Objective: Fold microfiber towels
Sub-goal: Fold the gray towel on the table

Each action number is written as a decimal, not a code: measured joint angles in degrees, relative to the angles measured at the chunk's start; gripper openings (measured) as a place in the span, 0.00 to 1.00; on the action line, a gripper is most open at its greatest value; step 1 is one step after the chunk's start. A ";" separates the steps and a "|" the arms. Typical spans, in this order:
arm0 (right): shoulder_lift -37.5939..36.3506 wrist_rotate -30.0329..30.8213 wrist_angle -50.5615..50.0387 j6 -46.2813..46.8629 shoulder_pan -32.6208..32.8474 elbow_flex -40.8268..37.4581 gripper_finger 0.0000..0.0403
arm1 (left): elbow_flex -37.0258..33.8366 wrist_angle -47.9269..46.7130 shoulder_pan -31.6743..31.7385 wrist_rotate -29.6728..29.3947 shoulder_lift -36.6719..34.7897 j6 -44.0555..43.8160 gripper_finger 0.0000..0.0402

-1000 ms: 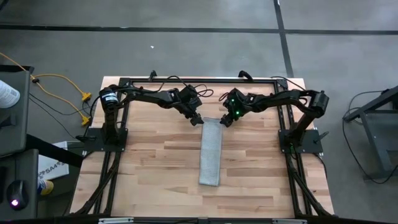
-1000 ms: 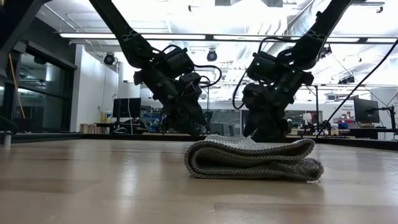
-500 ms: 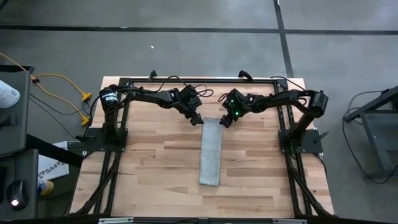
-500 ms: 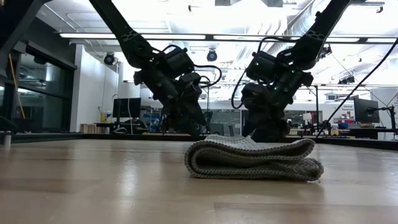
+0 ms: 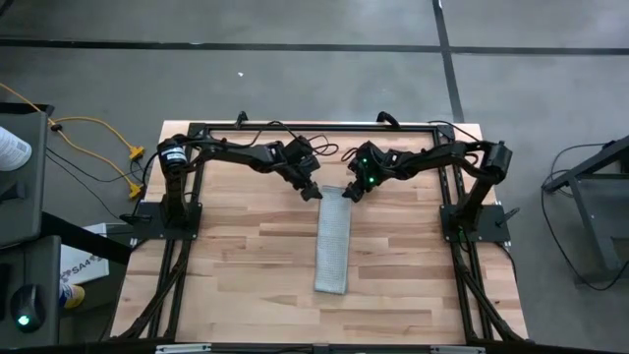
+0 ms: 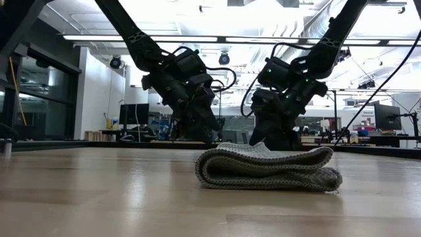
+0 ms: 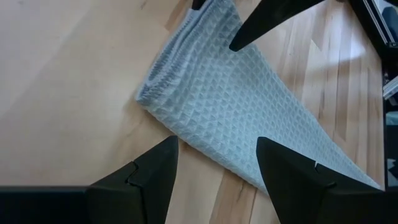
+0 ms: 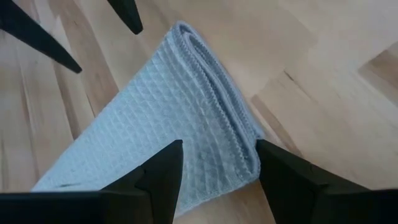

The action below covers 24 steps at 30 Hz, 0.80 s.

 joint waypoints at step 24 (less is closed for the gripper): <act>-0.20 -0.58 -0.53 -2.23 0.00 -0.20 0.03 | 0.03 0.48 -0.19 -0.87 0.88 -0.49 0.54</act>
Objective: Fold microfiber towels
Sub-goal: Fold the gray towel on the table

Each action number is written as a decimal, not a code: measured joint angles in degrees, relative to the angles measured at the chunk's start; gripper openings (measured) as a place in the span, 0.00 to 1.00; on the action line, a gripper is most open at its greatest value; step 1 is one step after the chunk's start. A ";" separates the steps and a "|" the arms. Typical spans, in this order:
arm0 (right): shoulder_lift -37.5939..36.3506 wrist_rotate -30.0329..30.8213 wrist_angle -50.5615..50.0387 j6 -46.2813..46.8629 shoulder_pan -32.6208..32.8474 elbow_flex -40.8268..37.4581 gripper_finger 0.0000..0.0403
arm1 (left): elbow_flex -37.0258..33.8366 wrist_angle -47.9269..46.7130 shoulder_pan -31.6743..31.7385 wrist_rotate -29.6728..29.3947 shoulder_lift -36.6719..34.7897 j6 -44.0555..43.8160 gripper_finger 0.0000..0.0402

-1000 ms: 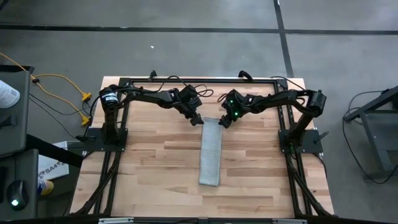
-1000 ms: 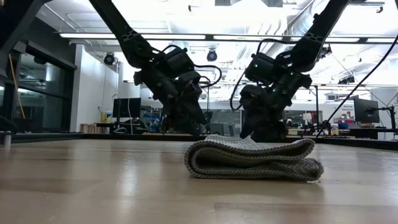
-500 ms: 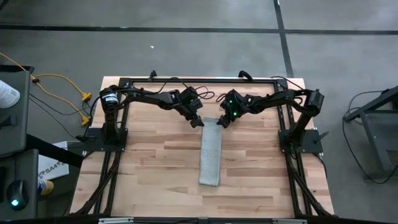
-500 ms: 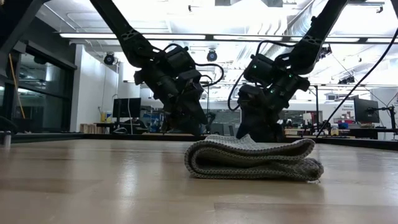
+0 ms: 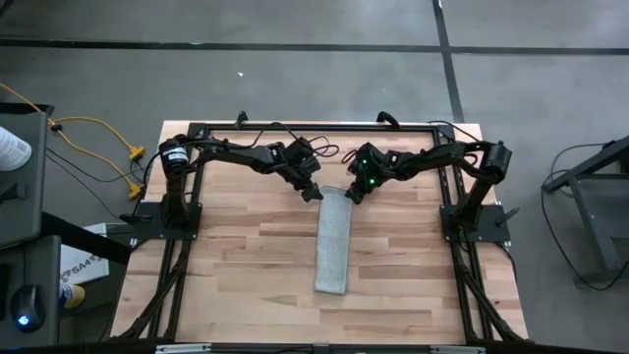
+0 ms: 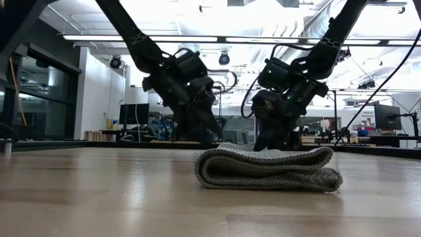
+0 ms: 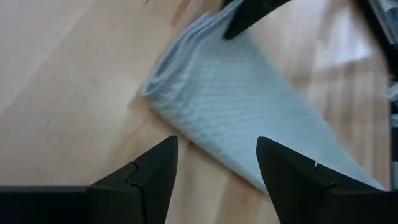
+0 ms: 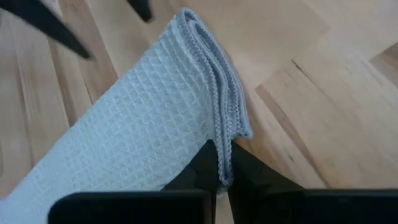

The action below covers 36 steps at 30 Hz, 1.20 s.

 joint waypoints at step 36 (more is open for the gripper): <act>0.00 -0.49 0.59 -0.26 2.78 0.02 0.02 | 6.54 -2.59 -0.35 2.00 7.77 0.49 0.40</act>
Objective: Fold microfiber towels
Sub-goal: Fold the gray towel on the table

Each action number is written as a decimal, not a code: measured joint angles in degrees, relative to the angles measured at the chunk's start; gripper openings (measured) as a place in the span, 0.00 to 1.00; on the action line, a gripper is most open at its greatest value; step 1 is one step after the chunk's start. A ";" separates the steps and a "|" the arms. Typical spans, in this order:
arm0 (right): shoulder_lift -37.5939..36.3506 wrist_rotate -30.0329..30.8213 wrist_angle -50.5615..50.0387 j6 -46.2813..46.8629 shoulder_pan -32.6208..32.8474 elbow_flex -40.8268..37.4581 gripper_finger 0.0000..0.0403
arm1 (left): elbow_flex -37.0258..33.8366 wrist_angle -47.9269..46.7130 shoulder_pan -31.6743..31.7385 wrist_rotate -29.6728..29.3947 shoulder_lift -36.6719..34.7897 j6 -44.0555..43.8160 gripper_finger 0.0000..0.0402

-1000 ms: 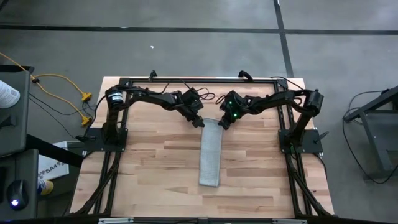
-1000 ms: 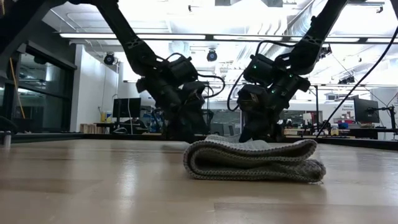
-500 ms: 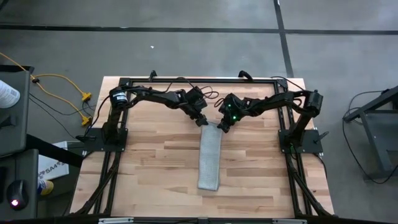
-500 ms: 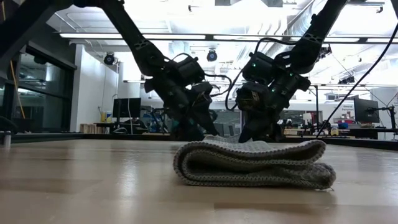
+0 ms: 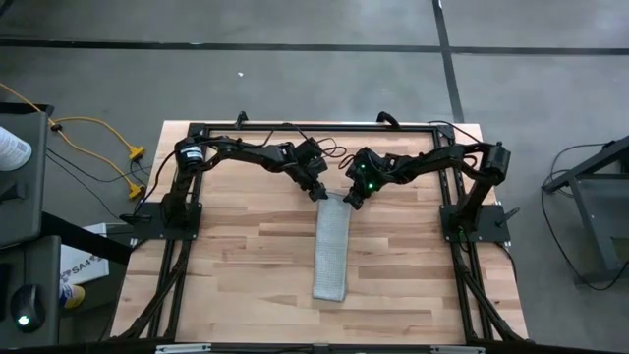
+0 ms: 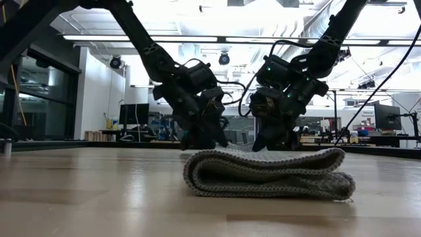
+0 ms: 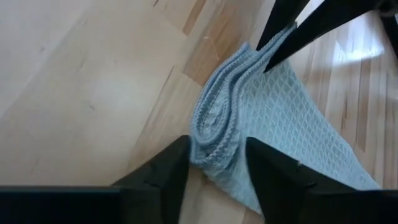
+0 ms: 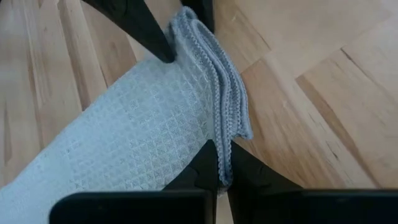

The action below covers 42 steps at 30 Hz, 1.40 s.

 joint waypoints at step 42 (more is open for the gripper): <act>-6.47 8.26 -1.20 -9.68 -0.57 0.11 0.01 | -0.06 -5.30 1.91 -9.83 -6.53 12.50 0.00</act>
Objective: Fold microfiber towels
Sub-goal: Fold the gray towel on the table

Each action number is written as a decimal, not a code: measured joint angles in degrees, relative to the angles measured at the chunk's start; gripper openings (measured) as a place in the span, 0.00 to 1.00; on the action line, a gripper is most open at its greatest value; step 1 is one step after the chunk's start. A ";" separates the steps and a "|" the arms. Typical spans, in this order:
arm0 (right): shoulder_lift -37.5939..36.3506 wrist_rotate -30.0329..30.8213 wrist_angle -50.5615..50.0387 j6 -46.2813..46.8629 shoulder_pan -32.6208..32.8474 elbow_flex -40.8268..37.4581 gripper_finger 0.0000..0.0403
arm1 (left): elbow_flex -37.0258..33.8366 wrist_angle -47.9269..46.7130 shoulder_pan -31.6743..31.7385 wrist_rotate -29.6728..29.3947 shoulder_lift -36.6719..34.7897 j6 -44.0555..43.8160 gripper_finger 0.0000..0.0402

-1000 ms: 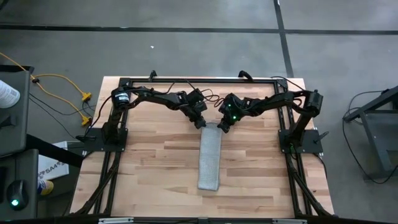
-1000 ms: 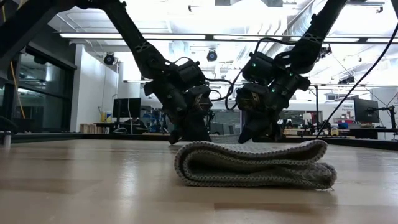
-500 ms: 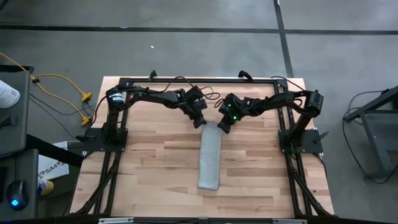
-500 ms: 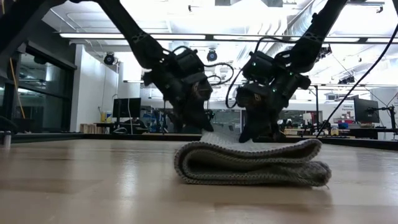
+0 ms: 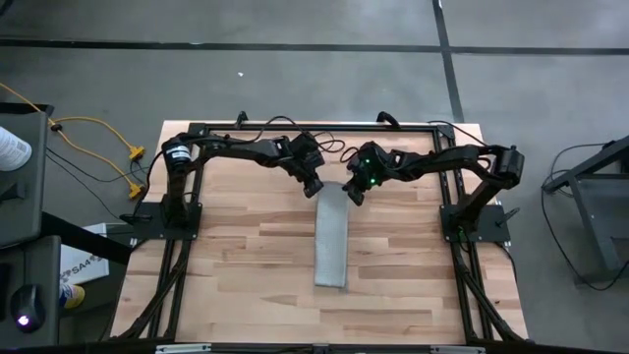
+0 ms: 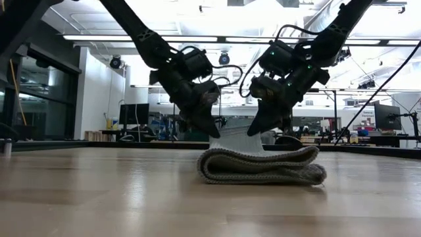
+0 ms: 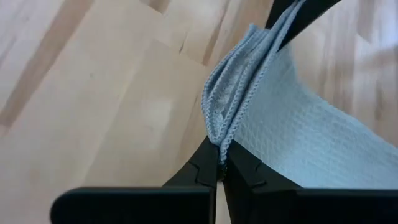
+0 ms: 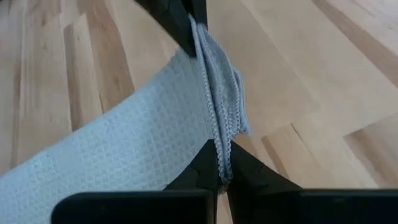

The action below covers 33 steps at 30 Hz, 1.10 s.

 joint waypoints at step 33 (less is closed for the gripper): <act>-1.57 16.27 -2.11 4.97 19.38 -0.04 0.01 | -0.07 -9.64 -12.54 -8.55 -6.39 -0.46 0.00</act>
